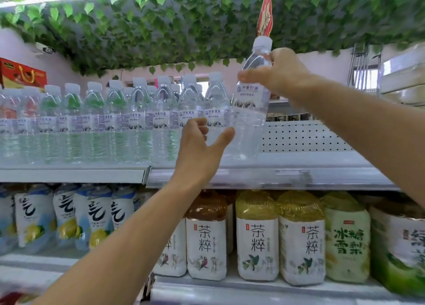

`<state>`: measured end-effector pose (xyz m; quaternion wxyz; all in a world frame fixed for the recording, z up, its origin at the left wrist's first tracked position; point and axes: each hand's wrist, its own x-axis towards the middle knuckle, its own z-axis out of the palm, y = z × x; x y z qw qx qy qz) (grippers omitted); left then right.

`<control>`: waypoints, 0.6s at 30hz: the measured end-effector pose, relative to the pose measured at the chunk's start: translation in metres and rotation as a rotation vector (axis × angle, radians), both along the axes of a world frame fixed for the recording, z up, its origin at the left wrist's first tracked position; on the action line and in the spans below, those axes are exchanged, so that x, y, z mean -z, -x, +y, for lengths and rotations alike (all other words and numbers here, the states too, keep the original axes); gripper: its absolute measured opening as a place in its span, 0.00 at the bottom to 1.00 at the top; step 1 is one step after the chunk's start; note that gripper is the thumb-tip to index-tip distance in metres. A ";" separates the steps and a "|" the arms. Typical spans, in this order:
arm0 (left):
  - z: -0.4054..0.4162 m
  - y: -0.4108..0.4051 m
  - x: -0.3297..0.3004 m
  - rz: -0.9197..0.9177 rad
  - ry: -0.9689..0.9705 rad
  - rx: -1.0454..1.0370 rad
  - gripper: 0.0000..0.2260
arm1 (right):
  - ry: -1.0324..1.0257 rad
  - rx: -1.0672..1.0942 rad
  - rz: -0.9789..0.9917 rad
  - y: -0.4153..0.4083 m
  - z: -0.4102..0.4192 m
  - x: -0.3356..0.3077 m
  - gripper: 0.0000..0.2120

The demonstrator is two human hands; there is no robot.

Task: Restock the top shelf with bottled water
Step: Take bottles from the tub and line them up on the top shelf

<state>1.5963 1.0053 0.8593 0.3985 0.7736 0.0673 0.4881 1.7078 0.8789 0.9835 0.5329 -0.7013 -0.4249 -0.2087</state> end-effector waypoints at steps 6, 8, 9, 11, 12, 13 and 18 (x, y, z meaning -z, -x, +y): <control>0.021 0.000 -0.010 0.044 -0.077 -0.073 0.23 | 0.057 0.086 -0.049 -0.029 0.027 -0.001 0.38; 0.026 -0.001 -0.014 0.060 -0.133 -0.086 0.22 | 0.100 0.075 -0.043 -0.034 0.036 0.007 0.41; 0.029 -0.001 -0.015 0.069 -0.159 -0.090 0.20 | 0.111 0.071 -0.040 -0.037 0.039 0.011 0.43; 0.035 -0.003 -0.019 0.078 -0.204 -0.100 0.17 | 0.112 0.053 -0.005 -0.046 0.044 0.016 0.43; 0.037 -0.004 -0.021 0.076 -0.224 -0.111 0.16 | 0.116 0.045 0.013 -0.048 0.045 0.016 0.40; 0.040 -0.005 -0.023 0.069 -0.245 -0.125 0.15 | 0.136 0.038 0.021 -0.048 0.044 0.017 0.36; 0.052 -0.017 -0.036 0.030 -0.315 -0.202 0.21 | 0.157 0.011 0.064 -0.041 0.044 0.024 0.38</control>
